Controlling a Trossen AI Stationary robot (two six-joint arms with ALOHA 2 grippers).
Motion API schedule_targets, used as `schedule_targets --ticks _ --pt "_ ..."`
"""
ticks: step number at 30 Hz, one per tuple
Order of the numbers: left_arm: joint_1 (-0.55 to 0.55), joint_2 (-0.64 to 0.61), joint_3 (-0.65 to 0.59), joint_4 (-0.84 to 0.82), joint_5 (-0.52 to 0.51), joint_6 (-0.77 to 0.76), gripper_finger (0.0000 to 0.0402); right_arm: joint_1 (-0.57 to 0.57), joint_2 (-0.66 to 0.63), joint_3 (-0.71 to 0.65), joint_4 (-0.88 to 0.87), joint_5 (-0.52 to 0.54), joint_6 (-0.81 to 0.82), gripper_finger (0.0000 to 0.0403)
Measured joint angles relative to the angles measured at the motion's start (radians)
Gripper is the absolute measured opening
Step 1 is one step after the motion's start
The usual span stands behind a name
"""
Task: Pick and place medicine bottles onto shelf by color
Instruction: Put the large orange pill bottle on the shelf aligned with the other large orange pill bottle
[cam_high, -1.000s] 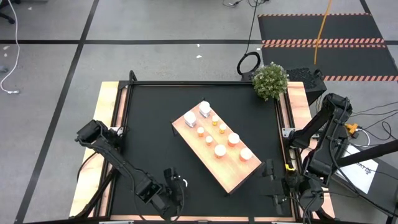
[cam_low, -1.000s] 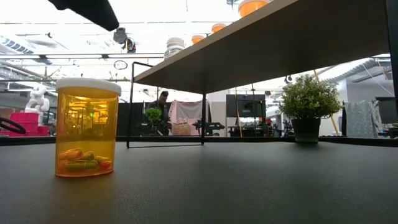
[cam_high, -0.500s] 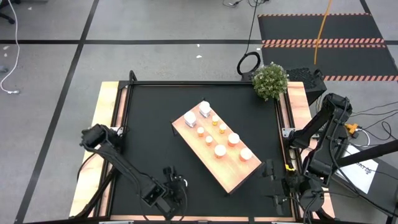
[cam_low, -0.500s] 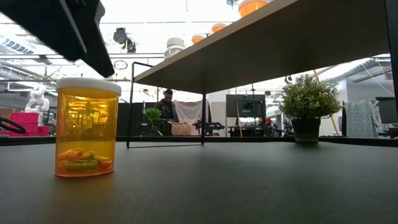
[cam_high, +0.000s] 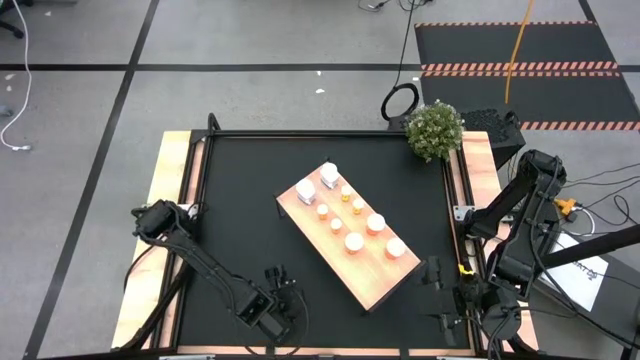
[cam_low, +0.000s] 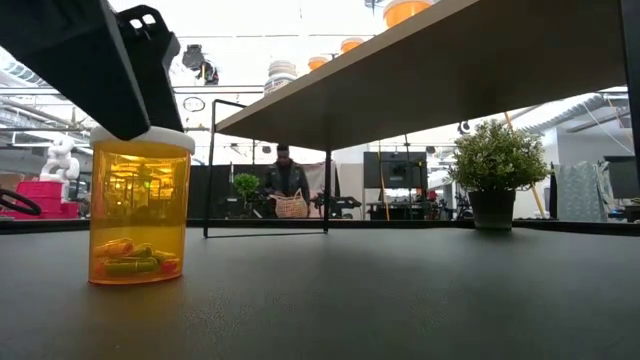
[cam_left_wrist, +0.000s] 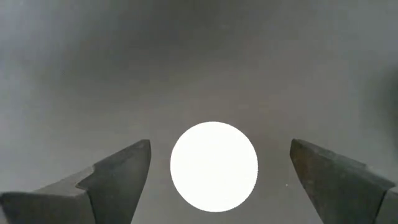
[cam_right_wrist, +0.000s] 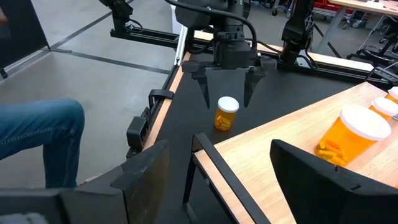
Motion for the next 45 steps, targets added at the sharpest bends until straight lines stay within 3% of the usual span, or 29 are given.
schedule_targets --ticks 17,35,39,45 --pt "0.007 0.0 -0.045 -0.005 0.017 -0.068 0.0378 0.0 0.0 0.0 0.0 -0.022 0.001 0.0277" --pt "-0.001 0.0 -0.046 0.027 0.015 -0.034 0.0217 0.0 0.0 0.0 0.0 -0.022 -0.002 0.0277" --pt "-0.001 -0.001 -0.046 0.027 0.015 -0.034 0.0207 0.0 0.0 0.0 0.0 -0.022 -0.002 0.0277" --pt "0.002 -0.001 -0.01 0.012 0.017 -0.003 0.0224 0.0 0.0 0.0 0.0 -0.021 -0.006 0.0277"
